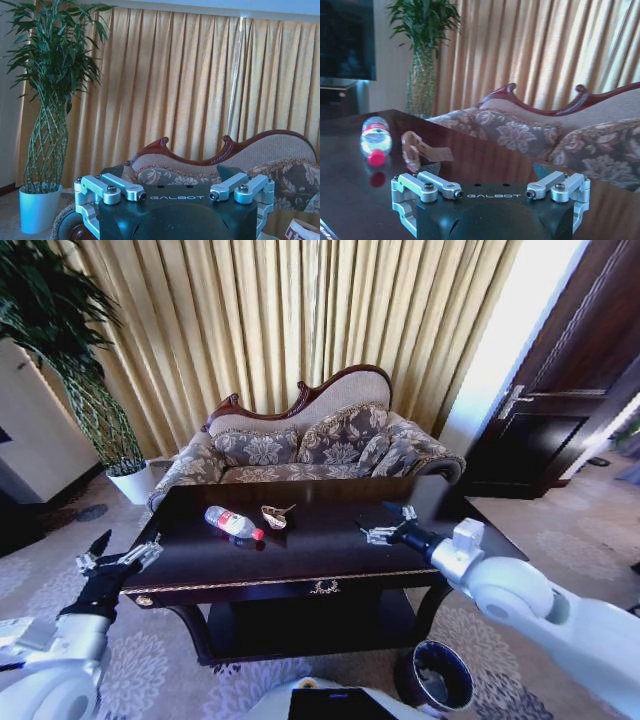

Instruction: Move to the front of the table and place the trash on the table into the trash bin.

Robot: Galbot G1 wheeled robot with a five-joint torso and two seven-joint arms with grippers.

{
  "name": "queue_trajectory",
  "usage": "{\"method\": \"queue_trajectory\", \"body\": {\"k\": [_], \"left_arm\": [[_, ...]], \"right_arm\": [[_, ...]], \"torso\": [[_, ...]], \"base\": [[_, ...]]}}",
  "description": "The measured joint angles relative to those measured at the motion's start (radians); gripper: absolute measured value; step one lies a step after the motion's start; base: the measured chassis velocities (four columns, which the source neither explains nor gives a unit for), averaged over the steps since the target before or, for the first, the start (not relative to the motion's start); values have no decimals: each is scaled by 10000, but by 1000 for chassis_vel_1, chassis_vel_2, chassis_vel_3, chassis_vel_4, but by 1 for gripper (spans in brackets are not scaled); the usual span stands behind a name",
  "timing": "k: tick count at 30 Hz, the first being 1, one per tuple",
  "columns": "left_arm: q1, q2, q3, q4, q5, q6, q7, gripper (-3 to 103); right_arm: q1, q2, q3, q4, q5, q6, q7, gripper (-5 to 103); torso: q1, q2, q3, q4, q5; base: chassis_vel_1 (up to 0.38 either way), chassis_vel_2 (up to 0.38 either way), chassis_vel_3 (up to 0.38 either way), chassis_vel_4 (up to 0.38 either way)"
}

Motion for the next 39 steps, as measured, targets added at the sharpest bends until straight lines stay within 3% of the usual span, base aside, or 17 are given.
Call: {"method": "queue_trajectory", "body": {"k": [6,12,16,18,25,30,36,39], "left_arm": [[55,-53,-17,0,40,-2,-203,100],[24,28,-33,0,38,-16,-267,100],[-52,111,27,0,38,-24,-270,100],[-85,158,157,-1,84,-28,-262,100],[-107,159,401,0,233,-30,-251,100],[-117,99,553,0,355,-25,-236,100],[-129,92,588,0,379,-24,-220,100],[-139,91,586,0,386,-24,-216,100]], "right_arm": [[1804,425,-1670,-1000,-223,24,70,100],[2167,494,-2059,-2251,-451,500,49,100],[2500,349,-2331,-3024,-87,1148,-147,100],[3196,85,-2956,-3483,581,1432,-445,100],[5066,-120,-4682,-3307,764,1593,-871,100],[7154,880,-6738,-3154,484,1363,-635,100],[8686,1576,-8327,-3485,409,1286,-627,100],[9686,2020,-9272,-3441,405,796,-627,100]], "torso": [[-2,1,-1,0,1],[-1,0,0,0,0],[-1,1,-1,-3,1],[-1,0,-1,-3,3],[0,0,-1,-1,-3],[-1,1,-1,2,-1],[-1,0,0,1,-1],[-1,0,0,-1,-3]], "base": [[0,0,0,0],[0,0,0,0],[0,0,0,0],[0,0,0,0],[0,0,0,0],[0,0,0,0],[0,0,0,0],[0,0,0,0]]}}
